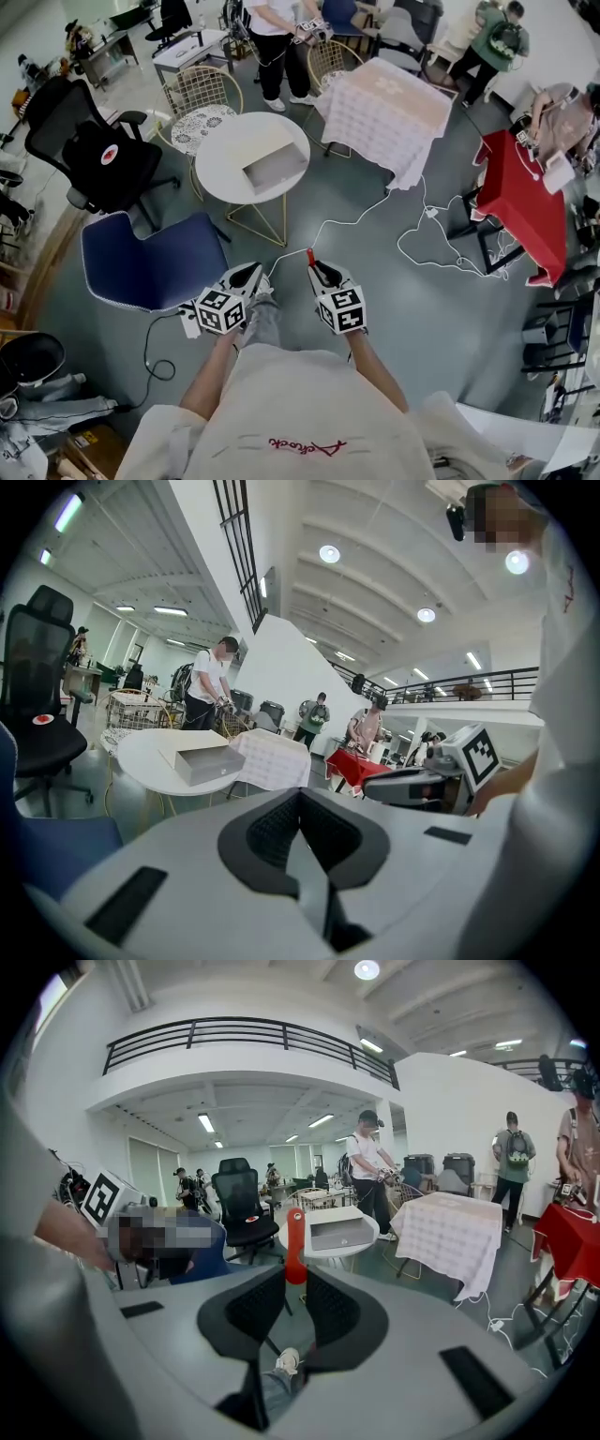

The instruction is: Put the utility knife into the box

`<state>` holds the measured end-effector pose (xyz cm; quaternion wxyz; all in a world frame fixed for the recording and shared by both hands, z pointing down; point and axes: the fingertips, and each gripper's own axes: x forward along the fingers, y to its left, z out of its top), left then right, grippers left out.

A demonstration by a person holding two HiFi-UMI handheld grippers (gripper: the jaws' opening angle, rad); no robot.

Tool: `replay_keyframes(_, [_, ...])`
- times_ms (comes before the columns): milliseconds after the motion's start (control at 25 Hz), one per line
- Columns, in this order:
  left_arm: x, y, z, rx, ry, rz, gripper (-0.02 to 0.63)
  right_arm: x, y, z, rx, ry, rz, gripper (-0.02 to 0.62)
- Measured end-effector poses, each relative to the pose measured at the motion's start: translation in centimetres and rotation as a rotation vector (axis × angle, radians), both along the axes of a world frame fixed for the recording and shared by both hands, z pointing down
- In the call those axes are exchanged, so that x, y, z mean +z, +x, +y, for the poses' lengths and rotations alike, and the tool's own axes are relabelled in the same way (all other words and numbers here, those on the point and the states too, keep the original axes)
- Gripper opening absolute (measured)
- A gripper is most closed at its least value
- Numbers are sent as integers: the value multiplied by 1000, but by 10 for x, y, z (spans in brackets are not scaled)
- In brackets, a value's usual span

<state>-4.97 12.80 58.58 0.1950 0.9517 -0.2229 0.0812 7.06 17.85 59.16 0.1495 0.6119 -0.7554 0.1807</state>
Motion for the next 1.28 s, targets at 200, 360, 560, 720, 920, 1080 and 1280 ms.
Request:
replay_keyframes(200, [7,14,-38,15,-15,3,11,6,7,-35,-1,-26,4,78])
replay_keyframes(360, [9,25,-71,19,-26,8,11,10,14,-68,-7,-40,5,78])
replay_keyframes(560, [15,24,-110,17,-49,9,11,16,14,-108,-13,-67,4,78])
replay_keyframes(720, [16,32,-143,19,-71,14,11,15,17,-140,-22,-89,10,78])
replay_keyframes(920, [2,45,-193,33,-63,22,11,6,26,-189,-22,-96,15,78])
replay_keyframes(1080, [-4,44,-237,35,-65,23,11,0,29,-234,-17,-102,18,78])
replay_keyframes(1280, [-11,48,-289,32,-70,18,11,-7,34,-283,-20,-107,15,78])
